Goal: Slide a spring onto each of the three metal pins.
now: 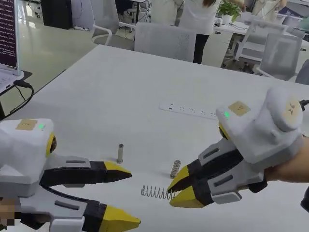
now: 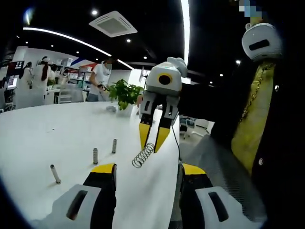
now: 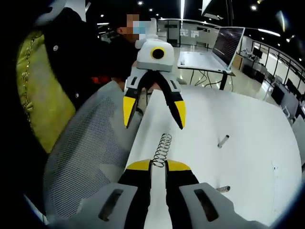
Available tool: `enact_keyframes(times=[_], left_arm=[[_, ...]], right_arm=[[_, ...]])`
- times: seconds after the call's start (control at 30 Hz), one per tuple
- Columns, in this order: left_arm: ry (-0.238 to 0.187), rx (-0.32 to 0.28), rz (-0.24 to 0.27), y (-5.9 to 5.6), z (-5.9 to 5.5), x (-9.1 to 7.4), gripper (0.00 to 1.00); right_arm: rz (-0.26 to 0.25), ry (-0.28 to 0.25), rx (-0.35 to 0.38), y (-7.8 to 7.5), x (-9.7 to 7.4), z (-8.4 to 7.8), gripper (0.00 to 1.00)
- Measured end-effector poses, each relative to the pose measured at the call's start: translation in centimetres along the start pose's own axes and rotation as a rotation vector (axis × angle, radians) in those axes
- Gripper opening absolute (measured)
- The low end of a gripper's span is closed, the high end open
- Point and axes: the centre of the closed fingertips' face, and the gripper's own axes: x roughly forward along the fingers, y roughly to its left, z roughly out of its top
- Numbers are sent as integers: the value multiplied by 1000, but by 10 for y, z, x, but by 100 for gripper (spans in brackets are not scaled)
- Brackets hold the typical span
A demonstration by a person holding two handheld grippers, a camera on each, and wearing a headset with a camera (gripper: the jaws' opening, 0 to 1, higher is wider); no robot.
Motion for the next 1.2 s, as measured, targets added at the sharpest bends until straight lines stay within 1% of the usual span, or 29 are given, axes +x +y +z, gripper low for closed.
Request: enact_keyframes(times=[0.03, 0.07, 0.1, 0.13, 0.17, 0.2, 0.3, 0.37, 0.4, 0.47, 0.57, 0.7, 0.73, 0.83, 0.93, 1.03, 1.1, 1.2], left_arm=[[-7, -14, -20, -3, 2, 0, 46], [-13, -20, -29, -4, 3, 0, 44], [-30, -29, -33, -4, 6, 0, 43], [-48, -44, -51, -7, 9, -1, 43], [-78, -72, -69, -9, 14, -1, 42], [-80, -68, -63, -7, 15, -3, 42], [-106, -93, -95, -11, 21, -5, 39], [-116, -98, -122, -16, 24, -5, 35], [-119, -103, -124, -16, 25, -5, 34], [-117, -102, -144, -19, 26, -4, 31], [-114, -109, -152, -20, 25, -3, 30], [-123, -122, -170, -23, 26, -1, 24], [-118, -122, -172, -23, 26, -1, 23], [-123, -129, -175, -24, 26, 0, 20], [-129, -135, -180, -24, 28, -1, 16], [-123, -151, -183, -24, 27, -1, 13], [-116, -148, -179, -23, 25, 0, 11], [-120, -156, -174, -22, 26, 0, 8]], right_arm=[[12, -12, -3, 2, 0, 4, 7], [17, -16, -4, 3, -1, 5, 7], [28, -34, -11, 6, -1, 10, 7], [33, -41, -12, 7, -1, 13, 7], [40, -53, -18, 10, -2, 17, 7], [47, -61, -23, 12, -2, 19, 7], [60, -87, -34, 15, -2, 27, 7], [67, -92, -40, 16, -2, 30, 7], [68, -92, -44, 17, -2, 31, 7], [81, -101, -52, 20, -2, 34, 7], [82, -105, -71, 22, -2, 39, 7], [85, -115, -94, 25, 0, 44, 7], [82, -121, -99, 24, -1, 45, 7], [89, -131, -105, 25, -1, 49, 7], [93, -125, -114, 26, 1, 49, 7], [91, -117, -124, 26, 3, 48, 7], [92, -125, -123, 26, 3, 49, 7], [89, -118, -133, 25, 3, 49, 7]])
